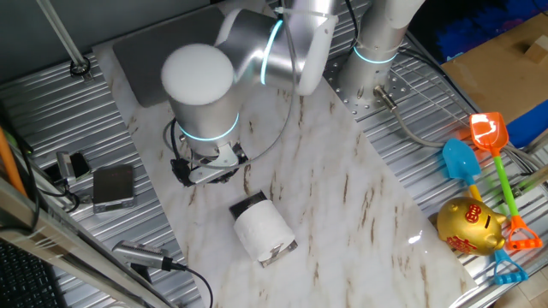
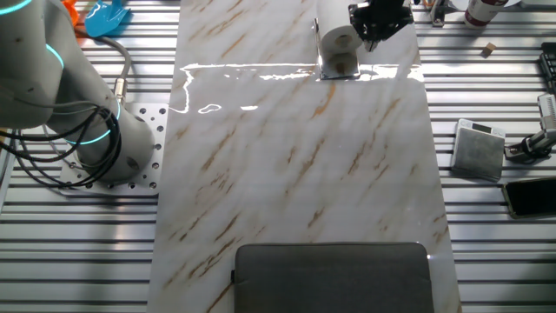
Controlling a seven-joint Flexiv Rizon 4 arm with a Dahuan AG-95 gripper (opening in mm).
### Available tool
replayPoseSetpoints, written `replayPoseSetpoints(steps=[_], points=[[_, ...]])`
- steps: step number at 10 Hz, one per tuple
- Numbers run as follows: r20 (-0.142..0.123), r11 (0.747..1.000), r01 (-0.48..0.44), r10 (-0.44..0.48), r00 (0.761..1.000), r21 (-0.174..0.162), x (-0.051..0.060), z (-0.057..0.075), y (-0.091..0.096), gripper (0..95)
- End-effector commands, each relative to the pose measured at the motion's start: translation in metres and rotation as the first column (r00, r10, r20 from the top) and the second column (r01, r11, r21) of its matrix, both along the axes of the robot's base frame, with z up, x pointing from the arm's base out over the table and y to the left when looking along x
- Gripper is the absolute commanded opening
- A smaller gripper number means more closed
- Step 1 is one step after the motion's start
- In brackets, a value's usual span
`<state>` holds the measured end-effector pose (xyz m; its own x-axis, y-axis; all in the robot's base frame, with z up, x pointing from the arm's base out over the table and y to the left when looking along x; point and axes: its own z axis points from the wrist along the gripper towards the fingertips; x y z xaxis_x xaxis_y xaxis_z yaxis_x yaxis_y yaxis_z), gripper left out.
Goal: Take the roll of paper down from the shelf
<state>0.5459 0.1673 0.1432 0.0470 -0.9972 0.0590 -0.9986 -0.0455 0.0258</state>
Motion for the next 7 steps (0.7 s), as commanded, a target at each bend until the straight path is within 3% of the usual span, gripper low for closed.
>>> replayPoseSetpoints(steps=[1,4,7], points=[[-0.003,0.997,-0.081,0.081,0.997,0.014,0.0011,0.0002,0.0012,0.0],[-0.002,0.989,-0.145,0.145,0.989,0.036,0.0011,0.0002,0.0012,0.0],[0.001,0.986,-0.153,0.153,0.988,0.07,0.0011,0.0002,0.0012,0.0]])
